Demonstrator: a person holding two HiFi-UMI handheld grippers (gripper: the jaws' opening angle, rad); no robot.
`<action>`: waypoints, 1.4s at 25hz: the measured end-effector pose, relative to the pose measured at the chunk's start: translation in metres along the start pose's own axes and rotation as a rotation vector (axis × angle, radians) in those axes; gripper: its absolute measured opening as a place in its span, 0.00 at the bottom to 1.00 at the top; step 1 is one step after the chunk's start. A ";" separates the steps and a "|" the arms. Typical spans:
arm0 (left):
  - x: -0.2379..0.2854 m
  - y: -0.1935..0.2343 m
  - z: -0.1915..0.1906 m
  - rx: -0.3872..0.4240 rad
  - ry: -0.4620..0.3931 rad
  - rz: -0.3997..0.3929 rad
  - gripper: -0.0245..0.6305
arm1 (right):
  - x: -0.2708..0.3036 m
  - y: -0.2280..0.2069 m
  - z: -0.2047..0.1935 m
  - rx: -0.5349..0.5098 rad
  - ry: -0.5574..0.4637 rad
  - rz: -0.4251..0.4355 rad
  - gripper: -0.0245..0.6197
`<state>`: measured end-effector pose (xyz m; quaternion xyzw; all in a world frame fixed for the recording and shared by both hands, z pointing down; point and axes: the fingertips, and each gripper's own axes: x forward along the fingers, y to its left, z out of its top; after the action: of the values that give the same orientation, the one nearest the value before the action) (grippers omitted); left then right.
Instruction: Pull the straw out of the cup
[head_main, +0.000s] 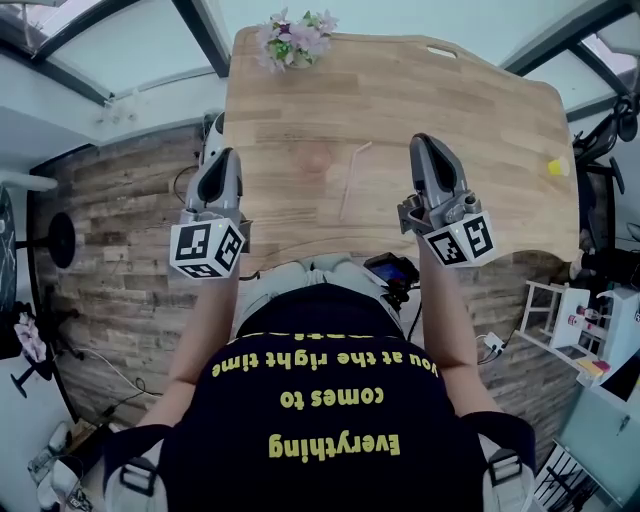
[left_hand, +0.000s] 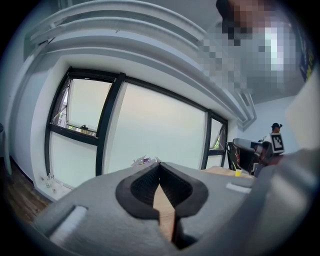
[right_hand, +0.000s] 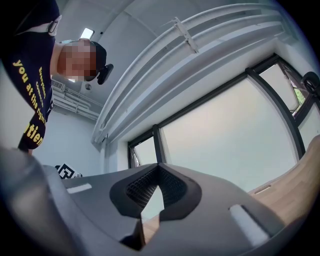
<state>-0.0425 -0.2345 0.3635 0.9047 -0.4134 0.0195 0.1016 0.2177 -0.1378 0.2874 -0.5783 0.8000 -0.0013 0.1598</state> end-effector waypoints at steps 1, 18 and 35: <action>-0.001 0.000 0.000 0.000 -0.002 0.002 0.04 | -0.001 0.000 0.000 -0.003 -0.001 -0.001 0.05; -0.010 -0.003 -0.001 0.003 0.008 0.013 0.04 | -0.008 0.006 -0.001 -0.007 0.008 -0.027 0.05; -0.007 -0.001 -0.003 0.000 0.013 0.008 0.04 | -0.005 0.008 -0.008 -0.047 0.039 -0.034 0.05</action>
<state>-0.0462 -0.2274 0.3656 0.9028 -0.4166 0.0257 0.1041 0.2091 -0.1319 0.2947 -0.5952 0.7929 0.0036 0.1303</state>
